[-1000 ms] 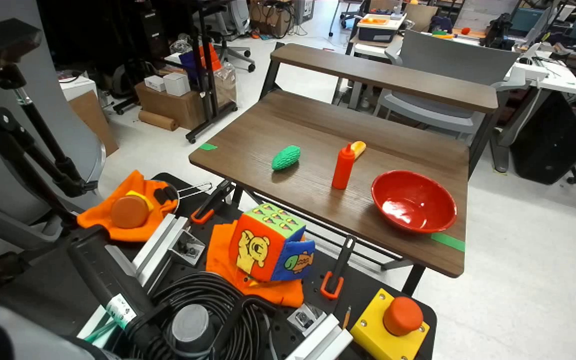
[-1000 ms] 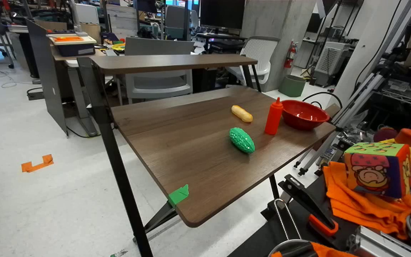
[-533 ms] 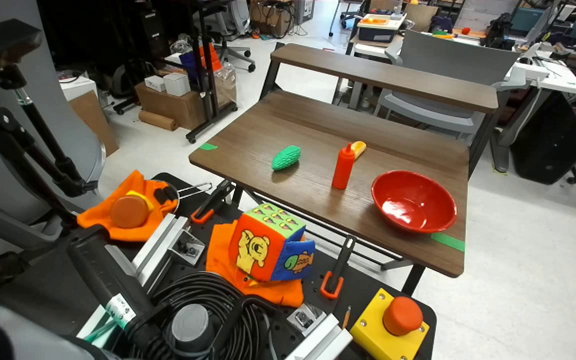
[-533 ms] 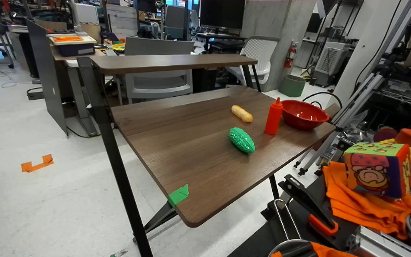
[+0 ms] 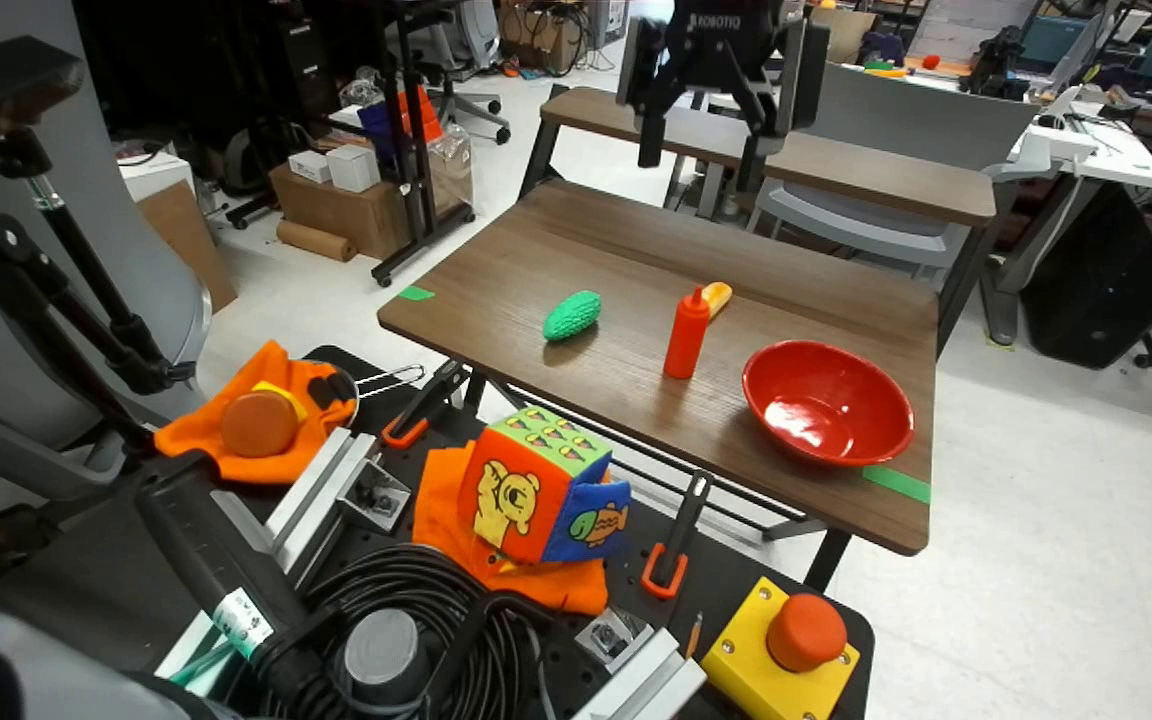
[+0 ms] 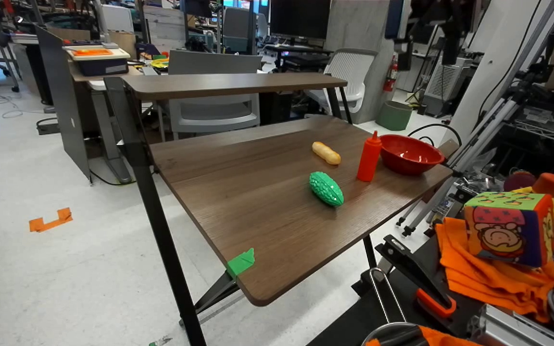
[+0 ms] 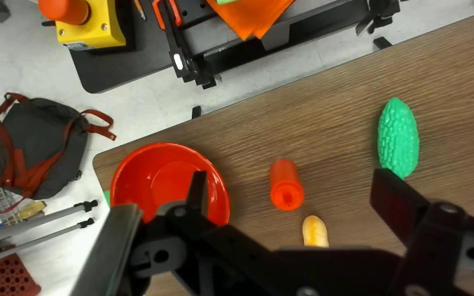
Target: Put the ketchup bottle in the bowl
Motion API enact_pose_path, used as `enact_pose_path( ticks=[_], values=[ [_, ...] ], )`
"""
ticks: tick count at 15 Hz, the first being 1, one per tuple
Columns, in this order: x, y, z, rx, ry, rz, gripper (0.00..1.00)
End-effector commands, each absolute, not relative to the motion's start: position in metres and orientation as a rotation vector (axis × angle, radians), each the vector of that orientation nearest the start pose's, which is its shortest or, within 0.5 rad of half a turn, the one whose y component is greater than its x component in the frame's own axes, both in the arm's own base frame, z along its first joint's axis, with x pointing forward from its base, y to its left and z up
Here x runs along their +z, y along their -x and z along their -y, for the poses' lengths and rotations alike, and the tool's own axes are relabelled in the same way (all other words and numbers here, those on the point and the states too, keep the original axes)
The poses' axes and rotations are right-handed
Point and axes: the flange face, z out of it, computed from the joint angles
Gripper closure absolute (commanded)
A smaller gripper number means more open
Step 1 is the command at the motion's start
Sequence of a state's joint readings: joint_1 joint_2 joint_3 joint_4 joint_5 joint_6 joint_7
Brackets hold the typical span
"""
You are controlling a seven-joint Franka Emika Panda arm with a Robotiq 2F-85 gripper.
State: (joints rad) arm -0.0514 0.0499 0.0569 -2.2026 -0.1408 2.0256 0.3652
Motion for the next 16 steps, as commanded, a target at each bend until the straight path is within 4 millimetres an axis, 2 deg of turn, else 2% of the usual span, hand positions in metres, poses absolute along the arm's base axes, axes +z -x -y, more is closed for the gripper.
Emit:
enact_pose_path(
  ticks=[1,5,9,16],
  values=[
    [0.307,-0.534,0.011,0.353,3.272,-0.478,0.00],
    [0.269,-0.549,0.017,0.402,3.290,-0.524,0.00],
    [0.241,-0.562,0.017,0.463,3.288,-0.551,0.00],
    [0.209,-0.580,0.006,0.521,3.306,-0.544,0.00]
  ],
)
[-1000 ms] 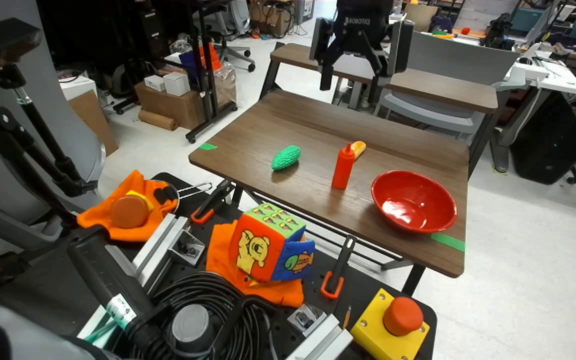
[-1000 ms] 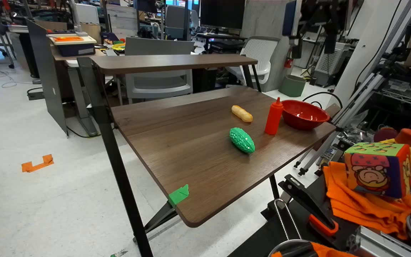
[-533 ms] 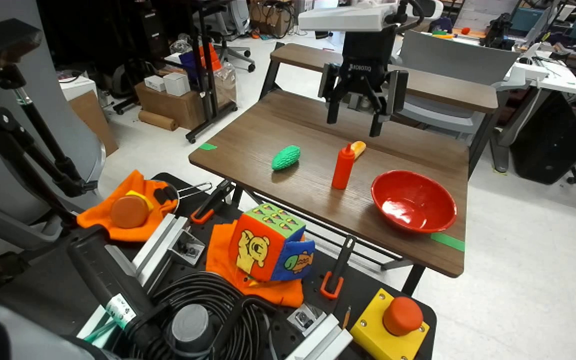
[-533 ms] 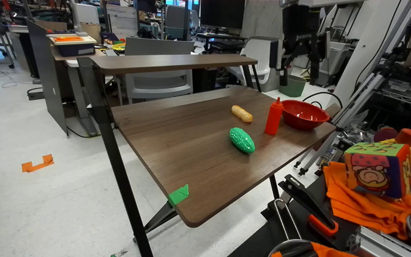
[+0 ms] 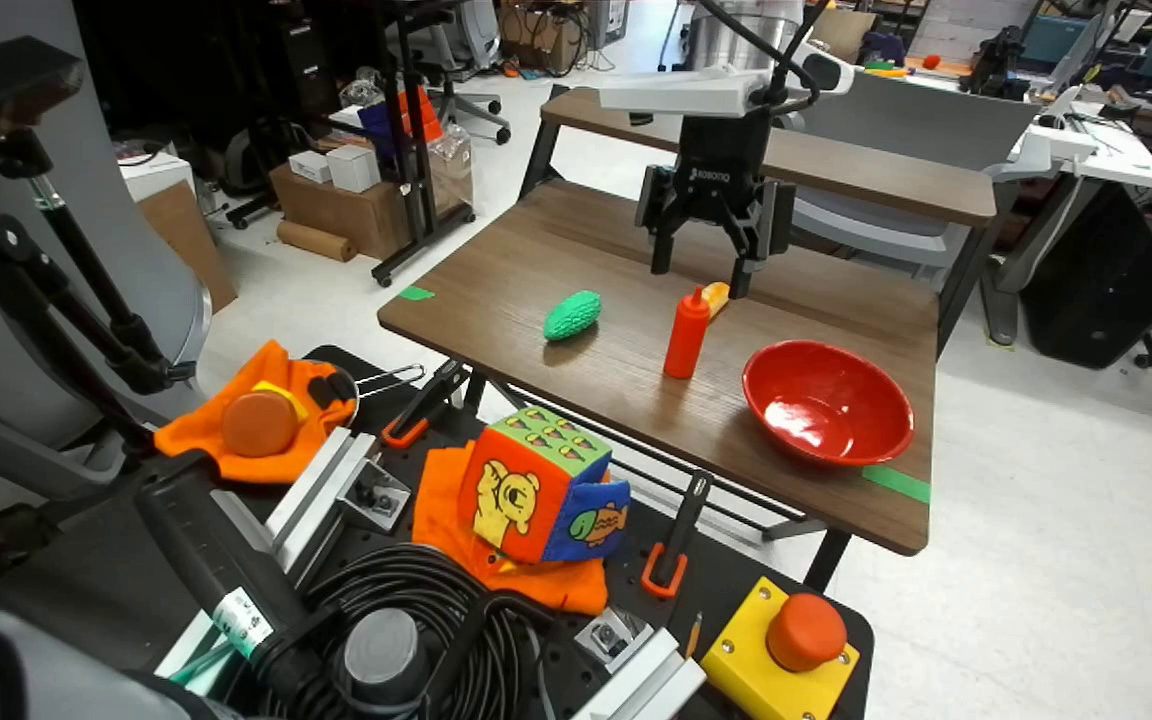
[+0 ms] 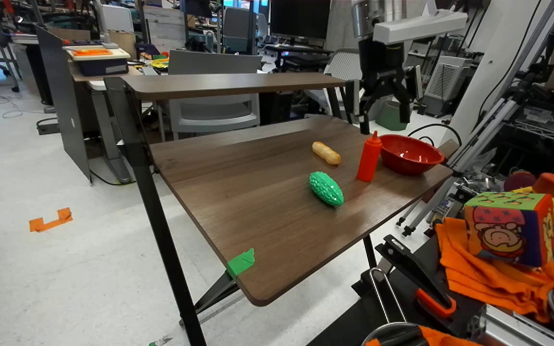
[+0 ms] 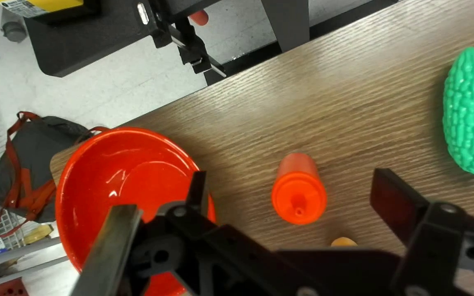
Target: Put the ketchup bottle in the bowl
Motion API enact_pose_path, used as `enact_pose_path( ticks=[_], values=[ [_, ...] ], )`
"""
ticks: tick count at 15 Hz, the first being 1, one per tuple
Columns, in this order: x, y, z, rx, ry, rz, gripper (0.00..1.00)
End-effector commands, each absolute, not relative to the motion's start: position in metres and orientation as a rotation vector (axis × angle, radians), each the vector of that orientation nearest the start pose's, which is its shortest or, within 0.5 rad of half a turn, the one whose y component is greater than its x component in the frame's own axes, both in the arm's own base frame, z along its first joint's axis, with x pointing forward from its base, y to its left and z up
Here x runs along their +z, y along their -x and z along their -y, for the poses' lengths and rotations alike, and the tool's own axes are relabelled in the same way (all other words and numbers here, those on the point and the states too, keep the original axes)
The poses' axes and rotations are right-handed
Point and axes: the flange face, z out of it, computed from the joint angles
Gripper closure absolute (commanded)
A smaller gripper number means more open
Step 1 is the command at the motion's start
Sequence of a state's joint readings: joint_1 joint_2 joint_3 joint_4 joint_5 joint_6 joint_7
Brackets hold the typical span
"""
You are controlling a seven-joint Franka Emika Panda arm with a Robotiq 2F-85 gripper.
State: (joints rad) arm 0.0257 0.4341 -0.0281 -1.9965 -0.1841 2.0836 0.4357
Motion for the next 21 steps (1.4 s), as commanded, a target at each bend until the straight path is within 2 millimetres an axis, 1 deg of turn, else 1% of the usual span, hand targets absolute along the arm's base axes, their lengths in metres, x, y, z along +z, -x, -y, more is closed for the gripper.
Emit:
enact_pose_path(
  ticks=[1,7,10,11,12,14,18,21],
  values=[
    [0.203,-0.582,0.004,0.530,3.316,-0.547,0.00],
    [0.171,-0.592,-0.009,0.564,3.355,-0.592,0.00],
    [0.158,-0.598,-0.012,0.579,3.366,-0.622,0.00],
    [0.155,-0.600,-0.012,0.583,3.369,-0.631,0.06],
    [0.152,-0.602,-0.012,0.586,3.369,-0.642,0.28],
    [0.148,-0.606,-0.012,0.588,3.373,-0.660,0.32],
    [0.145,-0.609,-0.010,0.645,3.372,-0.687,0.63],
    [0.152,-0.609,-0.006,0.703,3.356,-0.710,0.86]
  ],
)
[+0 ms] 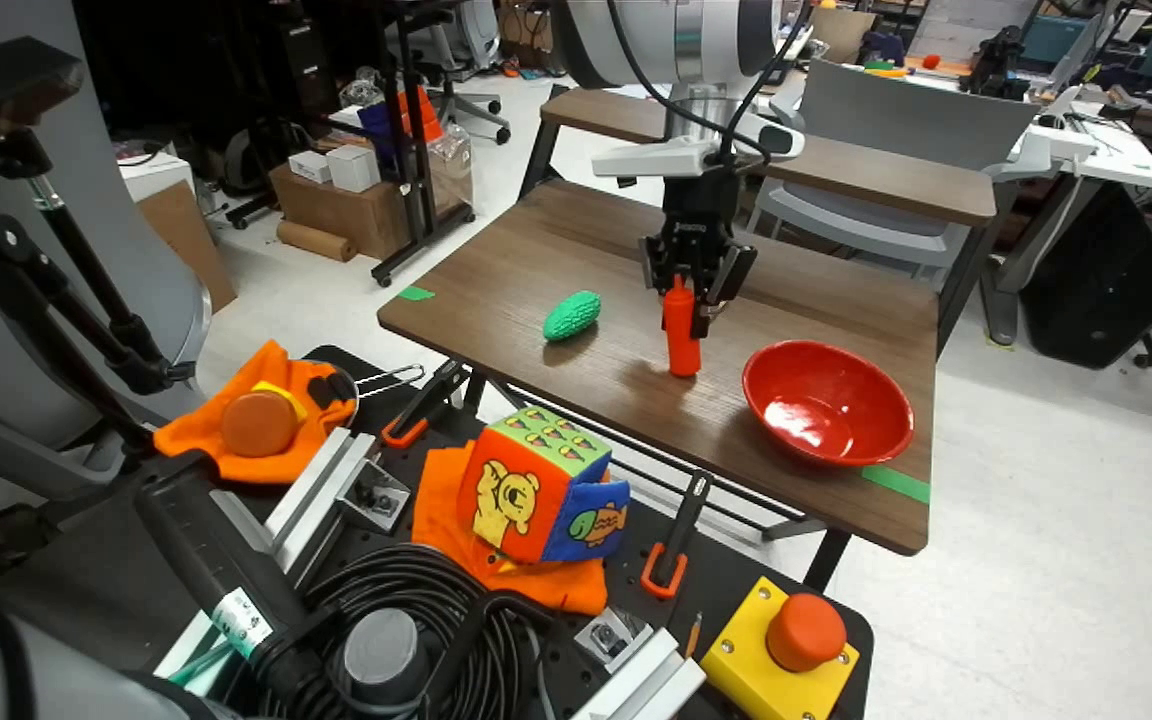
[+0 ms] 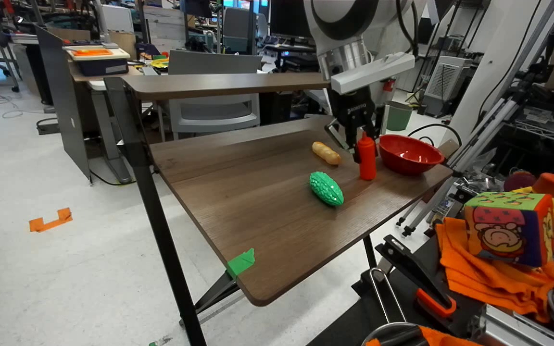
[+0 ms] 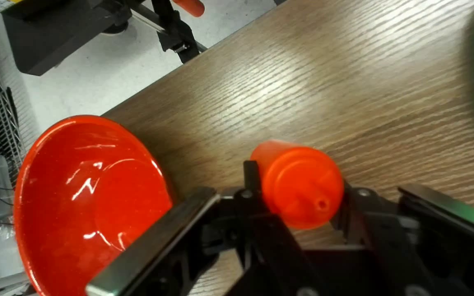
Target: Put the ketchup bottle in the bowl
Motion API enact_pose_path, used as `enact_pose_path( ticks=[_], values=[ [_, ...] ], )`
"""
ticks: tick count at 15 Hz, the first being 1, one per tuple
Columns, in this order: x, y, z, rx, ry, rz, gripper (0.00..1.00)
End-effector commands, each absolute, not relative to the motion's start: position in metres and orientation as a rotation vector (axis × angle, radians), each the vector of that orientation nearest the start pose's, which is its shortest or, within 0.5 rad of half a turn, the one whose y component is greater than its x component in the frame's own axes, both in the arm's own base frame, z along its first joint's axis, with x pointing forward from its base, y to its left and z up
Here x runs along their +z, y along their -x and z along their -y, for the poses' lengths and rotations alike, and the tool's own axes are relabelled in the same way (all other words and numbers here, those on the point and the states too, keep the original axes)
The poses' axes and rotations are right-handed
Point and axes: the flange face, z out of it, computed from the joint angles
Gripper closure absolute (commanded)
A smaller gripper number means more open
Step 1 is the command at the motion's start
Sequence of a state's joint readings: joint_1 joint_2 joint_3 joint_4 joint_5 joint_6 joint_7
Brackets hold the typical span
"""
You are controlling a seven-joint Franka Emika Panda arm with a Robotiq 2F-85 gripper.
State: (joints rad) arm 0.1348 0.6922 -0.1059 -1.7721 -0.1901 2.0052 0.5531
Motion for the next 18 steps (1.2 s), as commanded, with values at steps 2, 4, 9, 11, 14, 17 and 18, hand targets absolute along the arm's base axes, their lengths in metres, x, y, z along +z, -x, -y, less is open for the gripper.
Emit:
enact_pose_path(
  ticks=[2,4,9,11,14,17,18],
  values=[
    [0.161,-0.609,-0.004,0.740,3.341,-0.724,0.88],
    [0.175,-0.608,-0.001,0.752,3.322,-0.716,0.88],
    [0.224,-0.601,0.032,0.616,3.199,-0.693,0.88],
    [0.235,-0.596,0.056,0.584,3.087,-0.771,0.88],
    [0.244,-0.593,0.099,0.555,2.960,-0.908,0.88],
    [0.244,-0.590,0.139,0.495,2.929,-1.005,0.88],
    [0.244,-0.591,0.149,0.474,2.921,-1.028,0.88]
  ],
)
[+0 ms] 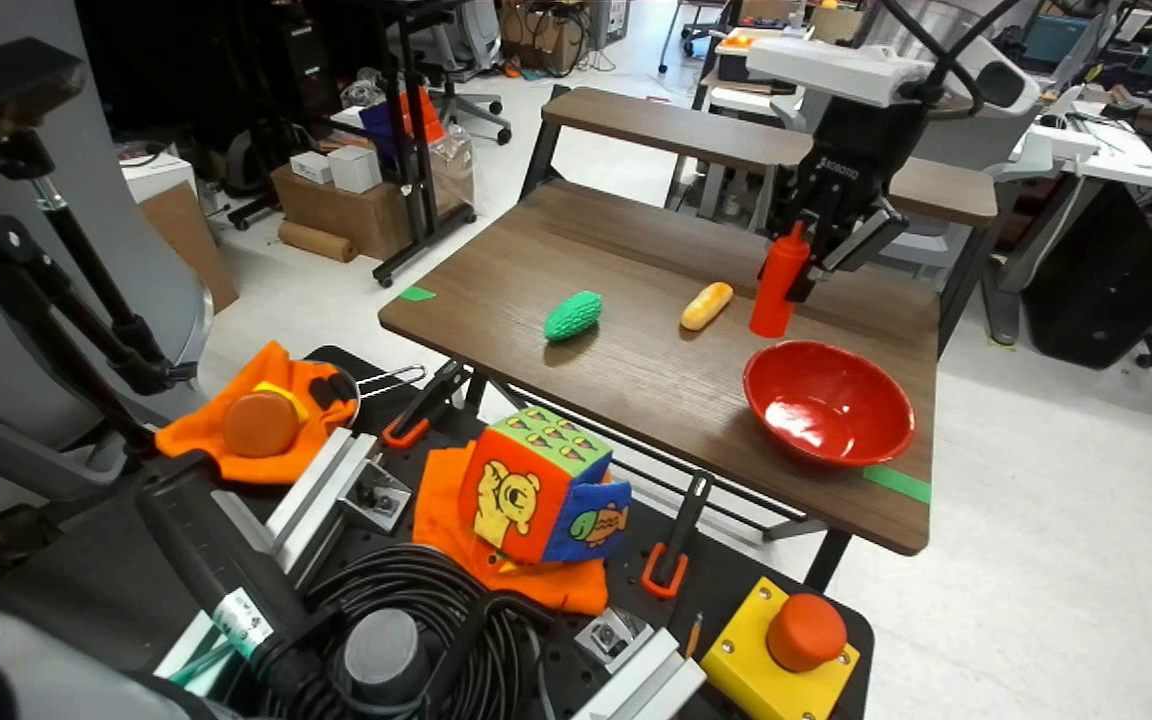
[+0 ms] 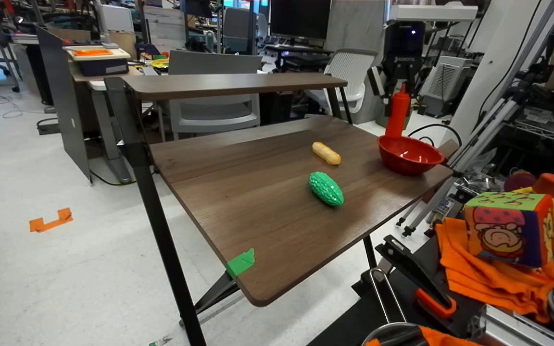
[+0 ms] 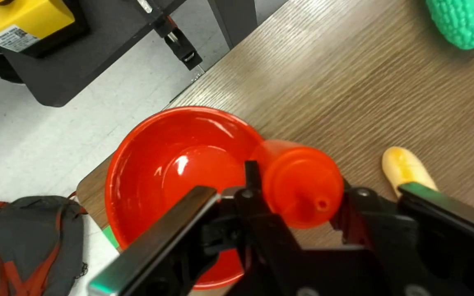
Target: Put the ketchup bottle in the bowl
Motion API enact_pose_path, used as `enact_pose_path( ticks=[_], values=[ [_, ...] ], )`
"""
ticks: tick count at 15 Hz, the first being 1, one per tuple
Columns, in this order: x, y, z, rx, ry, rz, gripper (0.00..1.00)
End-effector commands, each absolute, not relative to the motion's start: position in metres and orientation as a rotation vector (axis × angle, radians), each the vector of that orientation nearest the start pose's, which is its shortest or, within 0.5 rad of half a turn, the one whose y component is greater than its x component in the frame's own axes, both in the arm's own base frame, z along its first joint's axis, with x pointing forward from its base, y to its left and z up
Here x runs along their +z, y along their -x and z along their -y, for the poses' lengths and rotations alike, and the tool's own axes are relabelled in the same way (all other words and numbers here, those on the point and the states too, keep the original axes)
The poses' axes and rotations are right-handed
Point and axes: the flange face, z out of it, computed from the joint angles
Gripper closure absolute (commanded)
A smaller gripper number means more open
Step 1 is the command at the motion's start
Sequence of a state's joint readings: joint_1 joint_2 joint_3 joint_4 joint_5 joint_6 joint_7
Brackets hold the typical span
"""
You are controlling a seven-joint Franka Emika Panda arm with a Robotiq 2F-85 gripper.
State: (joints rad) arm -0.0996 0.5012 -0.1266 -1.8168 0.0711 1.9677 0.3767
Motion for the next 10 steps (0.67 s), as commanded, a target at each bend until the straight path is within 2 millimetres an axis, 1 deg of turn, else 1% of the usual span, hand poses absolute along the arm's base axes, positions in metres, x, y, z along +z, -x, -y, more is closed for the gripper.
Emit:
enact_pose_path(
  ticks=[1,3,5,10],
  values=[
    [0.243,-0.591,0.156,0.456,2.915,-1.051,0.88],
    [0.237,-0.594,0.166,0.449,2.911,-1.098,0.88],
    [0.228,-0.597,0.172,0.436,2.914,-1.135,0.88],
    [0.205,-0.597,0.172,0.416,2.948,-1.146,0.88]
  ],
)
